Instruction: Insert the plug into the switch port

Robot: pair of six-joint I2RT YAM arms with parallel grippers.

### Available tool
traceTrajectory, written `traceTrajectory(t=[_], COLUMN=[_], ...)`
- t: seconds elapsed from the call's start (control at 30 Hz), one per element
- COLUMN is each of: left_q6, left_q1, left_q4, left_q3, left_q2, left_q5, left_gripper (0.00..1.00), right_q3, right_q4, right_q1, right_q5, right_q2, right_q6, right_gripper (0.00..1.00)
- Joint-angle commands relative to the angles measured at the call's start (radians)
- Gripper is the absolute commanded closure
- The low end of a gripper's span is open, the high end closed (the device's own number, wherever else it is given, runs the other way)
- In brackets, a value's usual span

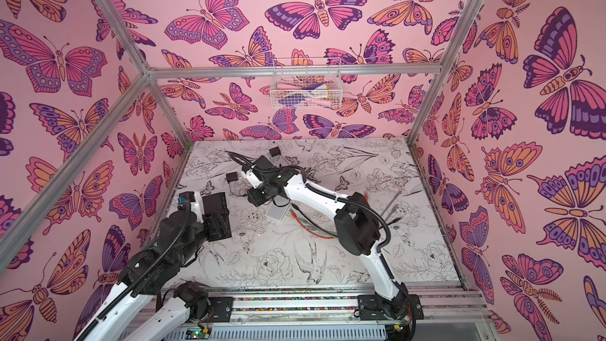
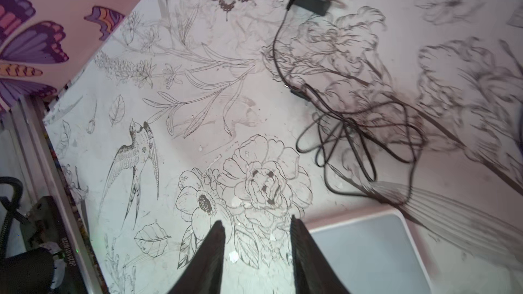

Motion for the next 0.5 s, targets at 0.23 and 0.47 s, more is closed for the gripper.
traceTrajectory(t=[0.23,0.47], left_q6=[-0.019,-0.030], left_q1=[0.009,0.009], left_q4=[-0.052,-0.080], left_q3=[0.005,0.011], left_q2=[-0.059,-0.105], left_q5=[-0.007,0.001], left_gripper=[1.00,1.00], right_q3=[0.399,0.518], right_q4=[-0.268,-0.240], right_q1=[0.002,-0.007], right_q5=[0.006,0.029], right_q2=[0.264,0.374], right_q6=[-0.278,-0.322], right_gripper=[0.62,0.57])
